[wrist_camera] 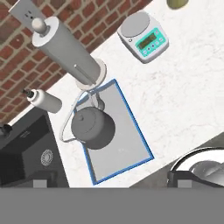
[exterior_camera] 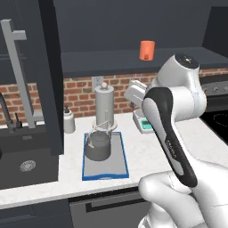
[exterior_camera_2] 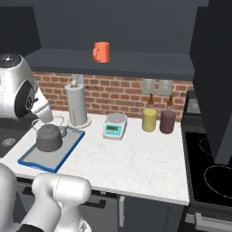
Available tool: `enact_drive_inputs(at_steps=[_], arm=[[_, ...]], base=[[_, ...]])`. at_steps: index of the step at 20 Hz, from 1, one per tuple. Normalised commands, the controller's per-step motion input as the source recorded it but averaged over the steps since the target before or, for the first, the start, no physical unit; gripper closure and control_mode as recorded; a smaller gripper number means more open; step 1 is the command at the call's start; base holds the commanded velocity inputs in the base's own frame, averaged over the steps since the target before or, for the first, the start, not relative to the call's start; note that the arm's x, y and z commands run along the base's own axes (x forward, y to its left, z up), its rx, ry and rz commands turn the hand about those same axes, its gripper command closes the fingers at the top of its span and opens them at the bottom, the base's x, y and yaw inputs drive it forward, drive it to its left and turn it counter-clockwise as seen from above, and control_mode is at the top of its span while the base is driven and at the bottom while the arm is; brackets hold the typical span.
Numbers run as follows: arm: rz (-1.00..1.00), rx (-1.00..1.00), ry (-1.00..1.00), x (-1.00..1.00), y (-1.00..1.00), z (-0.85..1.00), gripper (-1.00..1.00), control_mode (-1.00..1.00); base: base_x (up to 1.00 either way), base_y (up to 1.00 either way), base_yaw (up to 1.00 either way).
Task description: Pick the kettle from the counter and place it on the tray. Then pick the mug from the cabinet and place it on the tray. Then close the cabinet doors.
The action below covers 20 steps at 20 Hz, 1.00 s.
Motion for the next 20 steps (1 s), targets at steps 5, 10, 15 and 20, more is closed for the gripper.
enact_drive_inputs(at_steps=[5,10,15,20], arm=[[0.29,-0.05,-0.09,-0.33,-0.65,0.39,-1.0,-1.0],[0.1,-0.15,-0.07,-0.24,-0.24,0.42,-1.0,-1.0],[0.0,-0.26,-0.1,-0.02,0.0,0.22,-1.0,-1.0],[-0.01,-0.21,-0.05,0.0,-0.06,0.3,-1.0,-1.0]], base=[[0.0,0.0,0.0],[0.0,0.0,0.0],[0.0,0.0,0.0],[0.0,0.0,0.0]])
